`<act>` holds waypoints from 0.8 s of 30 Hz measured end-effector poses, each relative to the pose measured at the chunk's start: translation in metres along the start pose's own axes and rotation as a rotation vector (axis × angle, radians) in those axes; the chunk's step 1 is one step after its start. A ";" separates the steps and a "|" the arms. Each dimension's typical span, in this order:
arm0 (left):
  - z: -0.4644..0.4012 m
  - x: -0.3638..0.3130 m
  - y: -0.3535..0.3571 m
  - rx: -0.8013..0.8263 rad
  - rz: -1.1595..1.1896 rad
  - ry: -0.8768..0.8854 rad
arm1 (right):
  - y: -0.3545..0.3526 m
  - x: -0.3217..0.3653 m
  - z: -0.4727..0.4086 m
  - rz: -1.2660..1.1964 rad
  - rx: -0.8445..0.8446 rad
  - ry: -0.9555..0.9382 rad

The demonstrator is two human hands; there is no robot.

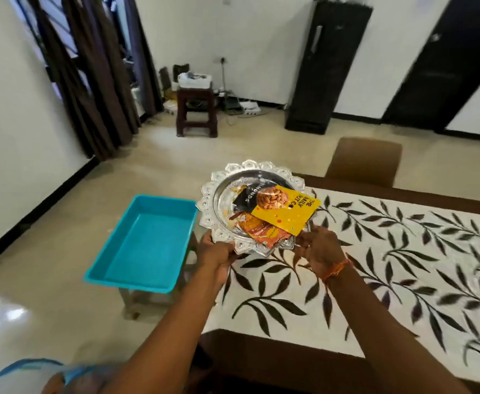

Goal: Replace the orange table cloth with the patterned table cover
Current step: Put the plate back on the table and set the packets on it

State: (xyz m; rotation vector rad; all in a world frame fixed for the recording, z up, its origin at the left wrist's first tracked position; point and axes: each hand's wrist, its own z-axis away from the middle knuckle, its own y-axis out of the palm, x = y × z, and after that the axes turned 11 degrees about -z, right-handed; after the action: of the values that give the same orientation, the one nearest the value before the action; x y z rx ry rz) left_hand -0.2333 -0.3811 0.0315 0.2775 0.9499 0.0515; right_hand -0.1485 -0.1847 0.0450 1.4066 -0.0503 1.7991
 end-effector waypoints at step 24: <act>0.054 0.201 0.340 0.271 -0.272 -0.138 | -0.380 0.130 0.022 -0.137 -0.401 -0.089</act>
State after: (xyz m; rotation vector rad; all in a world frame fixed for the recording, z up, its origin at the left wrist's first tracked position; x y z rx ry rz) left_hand -0.0460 -0.0323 -0.0115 0.3943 0.8490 -0.3440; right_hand 0.0998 0.1275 -0.0063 1.1693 -0.3340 1.5116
